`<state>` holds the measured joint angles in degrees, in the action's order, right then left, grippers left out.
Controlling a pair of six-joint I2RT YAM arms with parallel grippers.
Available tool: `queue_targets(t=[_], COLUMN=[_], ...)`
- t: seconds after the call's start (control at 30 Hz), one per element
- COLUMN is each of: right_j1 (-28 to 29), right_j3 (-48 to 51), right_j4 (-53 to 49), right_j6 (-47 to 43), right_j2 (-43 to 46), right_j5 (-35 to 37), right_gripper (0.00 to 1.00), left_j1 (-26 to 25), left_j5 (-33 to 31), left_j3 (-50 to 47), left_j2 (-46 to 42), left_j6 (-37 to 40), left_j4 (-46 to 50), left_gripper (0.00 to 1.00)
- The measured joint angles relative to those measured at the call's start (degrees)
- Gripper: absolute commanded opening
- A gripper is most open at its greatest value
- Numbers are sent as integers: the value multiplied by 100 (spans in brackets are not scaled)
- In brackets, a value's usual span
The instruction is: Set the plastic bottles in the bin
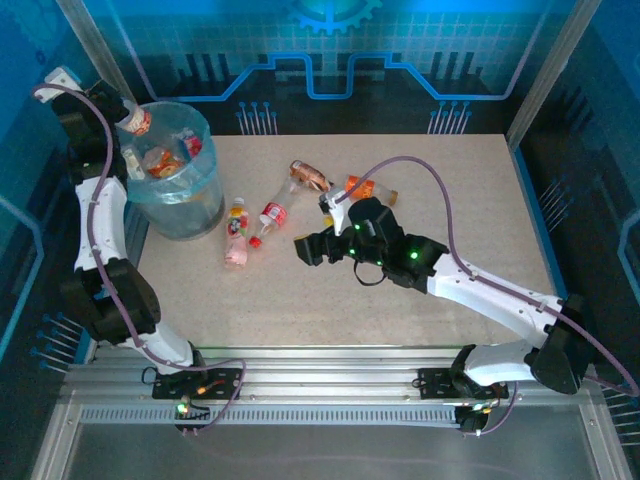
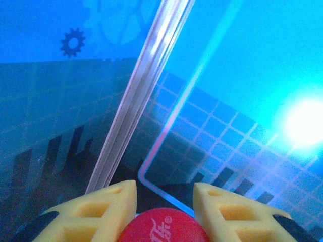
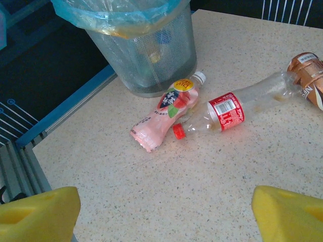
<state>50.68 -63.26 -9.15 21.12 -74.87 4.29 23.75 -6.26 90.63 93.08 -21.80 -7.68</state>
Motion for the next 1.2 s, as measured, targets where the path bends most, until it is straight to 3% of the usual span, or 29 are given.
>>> queue_targets(t=[0.33, 0.6, 0.63, 0.77, 0.83, 1.03, 1.2], right_j1=[44, 96, 103, 151, 170, 245, 339], right_j3=[-22, -118, -127, -146, -192, -326, -398], right_j4=[-35, -79, -92, -127, -160, -205, -203], right_j6=[-20, -20, -17, -17, -17, -17, -17], right_j2=[-17, -83, -87, -94, -120, -208, -310], right_j5=[13, 20, 20, 20, 20, 28, 81], right_gripper=[89, 89, 89, 89, 89, 89, 89], left_j1=[13, 28, 39, 138, 199, 334, 417], left_j5=[-756, -918, -927, -942, -960, -1021, -769], left_j3=[-125, -122, -122, -149, -201, -219, 140], left_j2=[-26, -24, -24, -24, -26, -81, -138], left_j6=[-872, -1427, -1471, -1655, -1696, -1508, -949], left_j4=[-299, -162, -107, 186, 249, 610, 1029], left_gripper=[0, 0, 4, 55, 70, 75, 70])
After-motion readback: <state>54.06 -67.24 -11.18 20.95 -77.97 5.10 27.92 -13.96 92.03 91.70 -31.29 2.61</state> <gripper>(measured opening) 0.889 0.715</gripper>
